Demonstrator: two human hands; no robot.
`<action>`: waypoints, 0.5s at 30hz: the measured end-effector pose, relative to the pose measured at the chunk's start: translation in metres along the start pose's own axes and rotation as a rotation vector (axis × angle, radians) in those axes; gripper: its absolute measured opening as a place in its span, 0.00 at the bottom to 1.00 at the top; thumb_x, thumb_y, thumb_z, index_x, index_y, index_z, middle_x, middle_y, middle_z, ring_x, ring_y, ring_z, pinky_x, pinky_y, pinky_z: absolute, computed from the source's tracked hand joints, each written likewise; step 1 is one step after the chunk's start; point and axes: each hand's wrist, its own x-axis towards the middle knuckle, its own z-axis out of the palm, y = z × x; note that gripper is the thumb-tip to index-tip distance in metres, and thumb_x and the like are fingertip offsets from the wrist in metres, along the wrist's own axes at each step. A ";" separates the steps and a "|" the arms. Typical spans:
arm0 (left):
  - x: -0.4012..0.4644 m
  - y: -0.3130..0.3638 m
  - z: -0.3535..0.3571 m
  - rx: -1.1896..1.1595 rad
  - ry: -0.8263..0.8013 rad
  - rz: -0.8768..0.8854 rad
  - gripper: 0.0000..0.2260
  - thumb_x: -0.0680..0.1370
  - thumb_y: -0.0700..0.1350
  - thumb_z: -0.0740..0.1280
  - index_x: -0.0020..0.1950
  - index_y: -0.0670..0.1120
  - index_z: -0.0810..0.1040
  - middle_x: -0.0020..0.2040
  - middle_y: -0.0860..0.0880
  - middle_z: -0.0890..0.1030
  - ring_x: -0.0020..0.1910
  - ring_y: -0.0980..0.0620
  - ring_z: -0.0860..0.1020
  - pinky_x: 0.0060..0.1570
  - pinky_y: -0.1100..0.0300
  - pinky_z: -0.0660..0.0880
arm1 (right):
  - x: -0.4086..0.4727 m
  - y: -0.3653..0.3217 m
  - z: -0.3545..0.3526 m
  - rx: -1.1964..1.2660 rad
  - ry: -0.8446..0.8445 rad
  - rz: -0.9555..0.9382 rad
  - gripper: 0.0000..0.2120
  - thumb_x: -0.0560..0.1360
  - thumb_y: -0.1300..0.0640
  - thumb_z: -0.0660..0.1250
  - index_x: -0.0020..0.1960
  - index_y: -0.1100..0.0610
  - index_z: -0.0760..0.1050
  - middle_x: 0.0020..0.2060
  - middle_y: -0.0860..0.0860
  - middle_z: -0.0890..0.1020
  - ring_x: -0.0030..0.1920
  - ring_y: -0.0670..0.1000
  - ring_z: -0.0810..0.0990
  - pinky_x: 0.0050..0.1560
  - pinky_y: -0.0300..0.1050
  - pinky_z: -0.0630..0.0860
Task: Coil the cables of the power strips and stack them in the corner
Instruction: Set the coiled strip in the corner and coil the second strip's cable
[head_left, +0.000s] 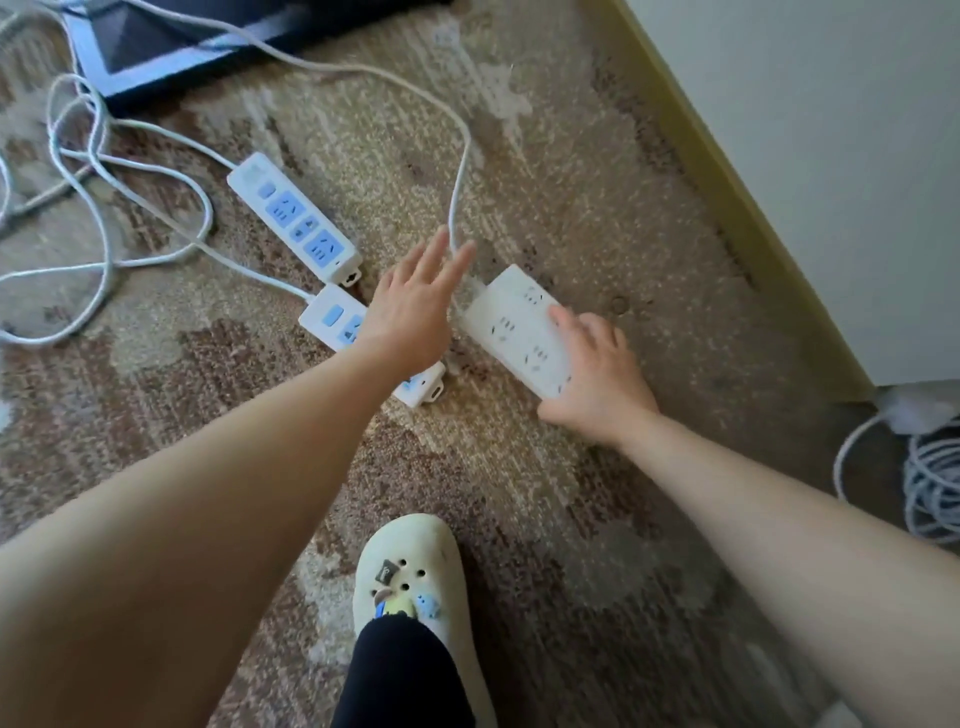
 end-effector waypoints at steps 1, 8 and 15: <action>0.003 0.004 -0.003 0.108 -0.025 0.079 0.37 0.77 0.33 0.60 0.78 0.59 0.49 0.80 0.53 0.41 0.78 0.45 0.43 0.75 0.45 0.46 | -0.016 0.009 -0.005 0.012 -0.017 -0.035 0.51 0.56 0.41 0.68 0.76 0.48 0.52 0.66 0.54 0.65 0.61 0.60 0.67 0.63 0.55 0.68; -0.014 0.019 -0.045 0.339 -0.204 0.323 0.15 0.81 0.57 0.55 0.61 0.53 0.74 0.66 0.54 0.75 0.73 0.50 0.64 0.76 0.47 0.46 | -0.114 0.073 -0.057 -0.041 -0.071 -0.103 0.51 0.57 0.43 0.68 0.77 0.51 0.57 0.67 0.53 0.67 0.63 0.58 0.70 0.65 0.53 0.69; -0.065 0.062 -0.156 0.019 -0.242 0.077 0.22 0.75 0.67 0.54 0.38 0.51 0.74 0.34 0.50 0.78 0.33 0.51 0.77 0.35 0.55 0.77 | -0.174 0.104 -0.149 -0.073 -0.030 -0.061 0.53 0.57 0.38 0.66 0.79 0.48 0.52 0.68 0.52 0.66 0.64 0.56 0.67 0.65 0.51 0.68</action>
